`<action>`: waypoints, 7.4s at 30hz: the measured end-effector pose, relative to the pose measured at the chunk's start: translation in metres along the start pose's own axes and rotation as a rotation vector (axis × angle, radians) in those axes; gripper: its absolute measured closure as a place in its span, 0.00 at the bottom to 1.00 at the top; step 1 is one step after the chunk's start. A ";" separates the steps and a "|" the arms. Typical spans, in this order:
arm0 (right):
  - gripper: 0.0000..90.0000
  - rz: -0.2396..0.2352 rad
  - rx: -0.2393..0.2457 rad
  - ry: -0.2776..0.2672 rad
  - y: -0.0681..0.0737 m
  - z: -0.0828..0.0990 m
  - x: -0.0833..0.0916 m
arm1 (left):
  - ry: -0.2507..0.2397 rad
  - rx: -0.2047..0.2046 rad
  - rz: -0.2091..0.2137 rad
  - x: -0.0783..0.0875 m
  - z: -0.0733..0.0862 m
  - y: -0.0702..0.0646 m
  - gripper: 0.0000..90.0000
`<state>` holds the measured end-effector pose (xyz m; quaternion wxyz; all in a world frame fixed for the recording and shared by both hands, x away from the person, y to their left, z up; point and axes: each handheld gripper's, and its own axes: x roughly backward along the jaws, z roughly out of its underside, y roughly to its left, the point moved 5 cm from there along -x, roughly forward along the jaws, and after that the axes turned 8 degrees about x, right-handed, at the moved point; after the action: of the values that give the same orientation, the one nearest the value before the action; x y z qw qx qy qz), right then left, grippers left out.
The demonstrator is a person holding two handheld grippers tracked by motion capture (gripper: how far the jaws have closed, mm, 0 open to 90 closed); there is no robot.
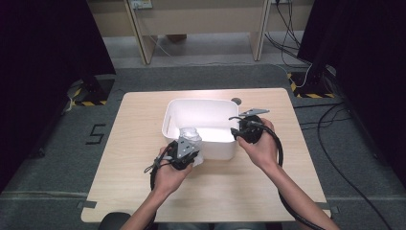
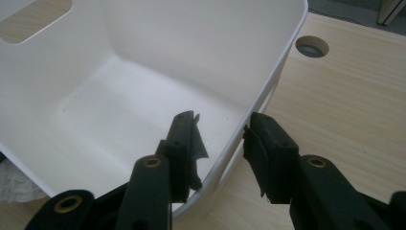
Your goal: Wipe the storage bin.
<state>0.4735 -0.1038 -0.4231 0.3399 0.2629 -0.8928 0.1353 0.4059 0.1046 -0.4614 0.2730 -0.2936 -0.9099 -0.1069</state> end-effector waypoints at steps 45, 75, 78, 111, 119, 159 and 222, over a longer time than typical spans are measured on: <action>0.69 -0.001 -0.004 -0.001 0.001 -0.001 -0.001 | 0.065 0.012 0.006 -0.024 0.021 0.000 0.91; 0.68 -0.004 -0.015 -0.004 0.001 -0.001 -0.001 | 0.058 0.004 0.015 -0.026 0.013 -0.008 0.91; 0.68 -0.002 -0.012 -0.005 0.001 -0.001 -0.001 | 0.068 0.002 0.016 -0.029 0.015 -0.008 0.91; 0.68 -0.002 -0.012 -0.008 0.001 -0.001 -0.001 | 0.058 0.002 0.039 -0.029 0.006 -0.016 0.91; 0.68 -0.002 -0.011 -0.008 0.001 -0.001 -0.001 | 0.019 -0.004 0.041 -0.018 -0.008 -0.019 0.91; 0.68 0.000 -0.004 -0.011 0.000 -0.001 -0.001 | 0.054 -0.013 0.049 -0.033 0.005 -0.023 0.91; 0.68 -0.001 -0.006 -0.009 0.000 -0.002 -0.002 | 0.073 -0.040 0.080 -0.046 0.001 -0.038 0.91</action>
<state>0.4754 -0.1023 -0.4232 0.3368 0.2629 -0.8945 0.1314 0.4139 0.0523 -0.4889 0.3040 -0.3312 -0.8845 -0.1246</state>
